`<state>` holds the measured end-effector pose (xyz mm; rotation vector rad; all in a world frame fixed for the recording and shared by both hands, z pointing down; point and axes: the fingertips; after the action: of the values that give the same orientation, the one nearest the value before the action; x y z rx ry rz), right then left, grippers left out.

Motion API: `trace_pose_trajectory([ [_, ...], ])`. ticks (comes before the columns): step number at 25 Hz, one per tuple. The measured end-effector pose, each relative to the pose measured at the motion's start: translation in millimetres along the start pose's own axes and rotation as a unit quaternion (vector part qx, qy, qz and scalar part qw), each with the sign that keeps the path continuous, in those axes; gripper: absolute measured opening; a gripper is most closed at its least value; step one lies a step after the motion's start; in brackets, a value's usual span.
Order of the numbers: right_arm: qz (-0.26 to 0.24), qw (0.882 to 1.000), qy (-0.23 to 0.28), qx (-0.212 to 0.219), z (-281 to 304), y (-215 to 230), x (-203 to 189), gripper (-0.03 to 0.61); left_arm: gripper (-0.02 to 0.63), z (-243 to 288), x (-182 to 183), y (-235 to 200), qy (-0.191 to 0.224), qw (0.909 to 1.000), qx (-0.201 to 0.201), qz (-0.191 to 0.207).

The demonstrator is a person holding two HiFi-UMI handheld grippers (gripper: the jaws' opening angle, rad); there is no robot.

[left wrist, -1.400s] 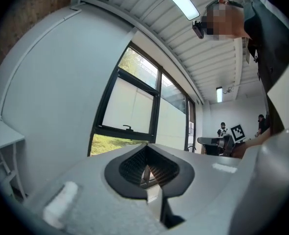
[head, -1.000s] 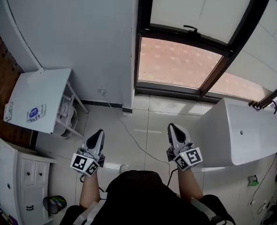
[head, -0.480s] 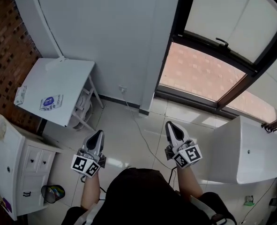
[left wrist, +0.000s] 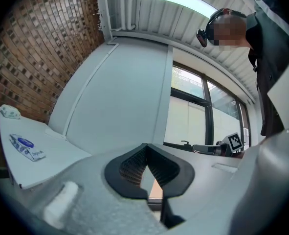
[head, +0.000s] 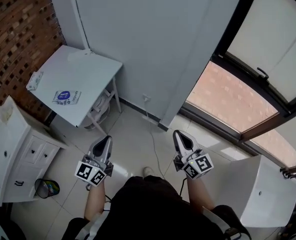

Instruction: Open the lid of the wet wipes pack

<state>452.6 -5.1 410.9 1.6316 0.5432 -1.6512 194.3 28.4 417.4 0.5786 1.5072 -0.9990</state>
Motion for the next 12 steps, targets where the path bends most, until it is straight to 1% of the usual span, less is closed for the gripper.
trace_pose_trajectory([
  [3, -0.005, 0.999, 0.006, 0.040, 36, 10, 17, 0.002, 0.000, 0, 19, -11, 0.016, 0.9990, 0.038, 0.015],
  [5, -0.001, 0.997, 0.012, 0.073, 58, 11, 23, 0.002, 0.000, -5, 27, -21, 0.028, 0.9973, 0.066, 0.017],
  [8, 0.002, 0.993, 0.013, 0.113, 86, 6, 29, 0.002, 0.000, -13, 31, -32, 0.039, 0.9936, 0.104, 0.016],
  [12, 0.010, 0.987, -0.004, 0.159, 117, 4, 21, 0.002, 0.000, -26, 27, -40, 0.038, 0.9864, 0.159, 0.021],
])
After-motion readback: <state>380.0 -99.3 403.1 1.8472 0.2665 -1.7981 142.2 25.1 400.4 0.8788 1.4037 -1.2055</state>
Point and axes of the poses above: the fingertips, and each gripper's own axes: z forward along the fingers, y to its right, x out of its top, and after that the axes turned 9 degrees about -y, right-handed
